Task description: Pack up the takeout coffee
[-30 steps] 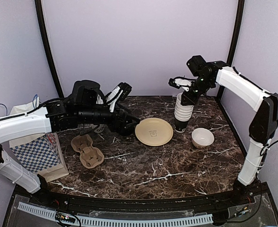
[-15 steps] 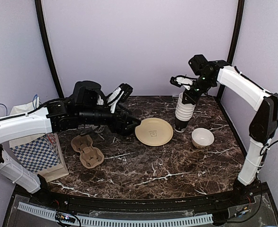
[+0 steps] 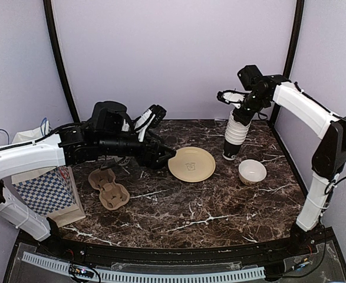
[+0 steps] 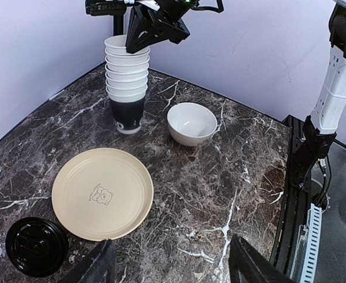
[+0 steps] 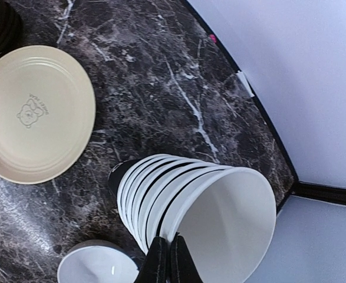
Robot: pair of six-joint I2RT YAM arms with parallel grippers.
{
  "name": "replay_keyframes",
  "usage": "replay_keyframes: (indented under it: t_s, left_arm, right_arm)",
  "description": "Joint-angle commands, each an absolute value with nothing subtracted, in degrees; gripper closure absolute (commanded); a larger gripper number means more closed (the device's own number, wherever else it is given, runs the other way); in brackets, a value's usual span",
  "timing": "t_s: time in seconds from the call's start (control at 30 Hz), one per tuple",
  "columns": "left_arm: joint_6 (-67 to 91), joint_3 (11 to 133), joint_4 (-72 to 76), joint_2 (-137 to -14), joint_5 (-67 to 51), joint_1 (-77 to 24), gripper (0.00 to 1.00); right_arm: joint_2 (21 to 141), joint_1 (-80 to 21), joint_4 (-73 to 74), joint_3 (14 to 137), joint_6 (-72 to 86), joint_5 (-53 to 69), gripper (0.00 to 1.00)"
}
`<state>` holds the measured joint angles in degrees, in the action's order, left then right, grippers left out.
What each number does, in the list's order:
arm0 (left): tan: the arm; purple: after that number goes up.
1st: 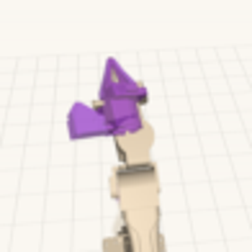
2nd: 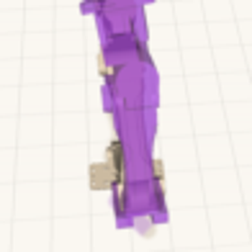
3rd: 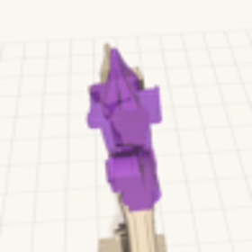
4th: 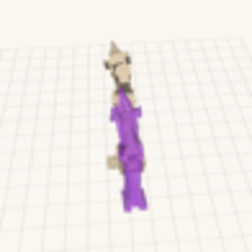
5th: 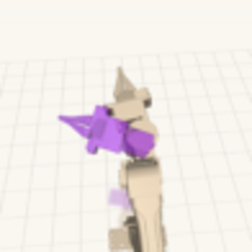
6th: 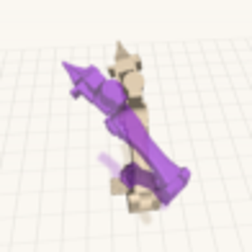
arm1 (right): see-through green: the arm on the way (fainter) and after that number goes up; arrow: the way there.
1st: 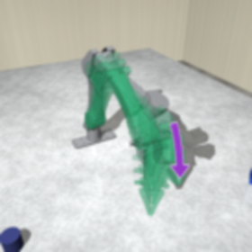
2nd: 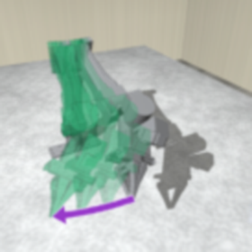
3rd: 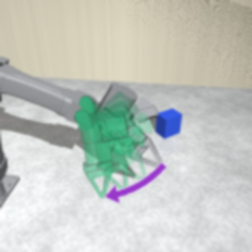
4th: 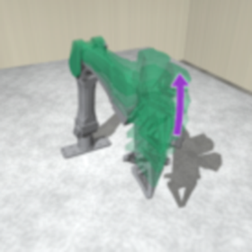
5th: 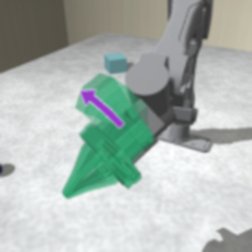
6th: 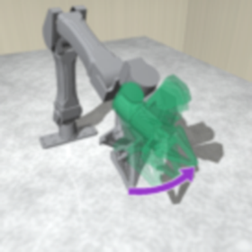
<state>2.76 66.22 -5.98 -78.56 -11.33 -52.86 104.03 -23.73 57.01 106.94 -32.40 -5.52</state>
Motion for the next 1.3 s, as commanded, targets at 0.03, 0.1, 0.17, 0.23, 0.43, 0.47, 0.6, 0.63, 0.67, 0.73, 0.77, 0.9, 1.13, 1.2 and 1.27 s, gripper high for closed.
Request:
replay_keyframes:
  t_s: [0.03,0.1,0.17,0.23,0.43,0.47,0.6,0.63,0.67,0.73,0.77,0.9,1.13,1.2,1.27]
  left_arm:
    - [1.9,69.04,-6.53,-80.67,-11.62,-53.18,0.32]
    - [1.73,70.27,-7.46,-81.57,-12.04,-53.17,0.32]
    - [1.75,70.84,-7.8,-81.96,-12.15,-53.31,0.32]
    - [1.83,70.92,-7.63,-81.96,-12.1,-53.33,0.32]
    - [1.85,71.25,-8.18,-82.13,-12.06,-53.48,0.32]
    - [1.85,71.27,-8.18,-82.17,-12.05,-53.5,0.32]
    - [2.01,71.16,-7.87,-82.33,-12.07,-53.59,0.32]
    - [2.0,71.17,-7.88,-82.34,-12.1,-53.63,0.32]
    - [2.05,71.14,-7.81,-82.42,-12.08,-53.62,0.32]
    - [2.03,71.15,-7.85,-82.56,-12.11,-53.73,0.32]
    - [2.04,71.22,-7.93,-82.59,-12.12,-53.76,0.32]
    - [2.08,71.34,-8.04,-82.62,-11.92,-53.81,0.32]
    - [2.33,71.11,-8.03,-82.62,-11.48,-53.98,0.32]
    - [2.46,71.22,-8.0,-82.52,-11.59,-54.13,0.32]
    - [2.49,71.27,-8.13,-82.41,-11.51,-54.33,0.32]
  right_arm:
    - [103.78,-21.03,55.45,112.74,-35.32,-5.79,1.0]
    - [104.58,-20.18,53.61,113.36,-33.71,-6.83,1.0]
    - [105.64,-19.75,53.64,113.33,-34.14,-7.12,1.0]
    - [106.45,-19.54,54.01,113.09,-33.63,-5.84,1.0]
    - [108.7,-17.15,59.97,119.31,-33.15,5.05,1.0]
    - [109.32,-16.39,58.5,121.12,-29.67,1.03,1.0]
    - [109.36,-16.21,55.27,119.17,-31.59,-6.61,1.0]
    - [109.15,-15.84,54.06,119.45,-29.83,-6.34,1.0]
    - [109.24,-16.01,56.08,120.2,-31.03,-4.17,1.0]
    - [109.42,-16.08,57.1,120.93,-30.89,-1.66,1.0]
    - [108.81,-16.2,55.79,119.56,-30.84,-2.57,1.0]
    - [107.64,-16.79,57.73,119.19,-32.19,-0.98,1.0]
    - [106.25,-18.63,60.2,118.52,-31.73,6.85,1.0]
    - [105.99,-18.97,60.27,117.6,-31.9,6.32,1.0]
    - [104.98,-19.32,60.3,116.56,-32.1,6.28,1.0]
